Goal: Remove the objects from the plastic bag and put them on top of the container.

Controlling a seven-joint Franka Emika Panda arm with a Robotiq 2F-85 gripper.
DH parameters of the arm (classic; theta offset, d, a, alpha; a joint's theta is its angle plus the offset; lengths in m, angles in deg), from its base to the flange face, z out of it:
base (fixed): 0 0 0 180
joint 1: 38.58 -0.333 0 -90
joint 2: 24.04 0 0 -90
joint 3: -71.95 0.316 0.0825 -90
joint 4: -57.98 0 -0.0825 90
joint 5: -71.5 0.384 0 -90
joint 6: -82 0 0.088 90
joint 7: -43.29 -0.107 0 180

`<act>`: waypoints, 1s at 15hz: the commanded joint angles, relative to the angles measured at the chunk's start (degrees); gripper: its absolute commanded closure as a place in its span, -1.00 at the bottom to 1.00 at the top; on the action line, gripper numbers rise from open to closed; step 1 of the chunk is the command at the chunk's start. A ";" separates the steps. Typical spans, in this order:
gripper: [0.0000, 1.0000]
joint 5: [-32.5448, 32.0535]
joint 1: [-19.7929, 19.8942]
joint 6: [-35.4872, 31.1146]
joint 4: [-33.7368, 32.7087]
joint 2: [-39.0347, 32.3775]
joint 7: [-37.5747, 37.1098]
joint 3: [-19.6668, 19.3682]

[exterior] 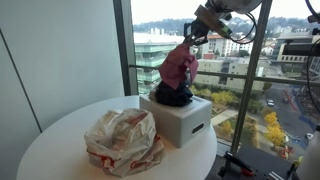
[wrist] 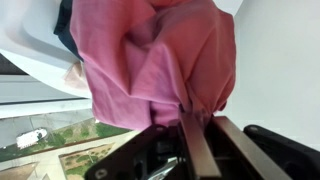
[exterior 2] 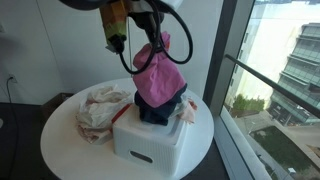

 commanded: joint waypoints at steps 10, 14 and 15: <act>-0.23 17.31 -6.92 -12.75 -11.13 -28.68 3.36 -2.91; -0.85 21.15 -6.66 -14.84 -7.77 -22.35 6.25 -2.74; -0.97 22.54 -7.14 -15.11 -6.28 -19.65 8.32 -2.69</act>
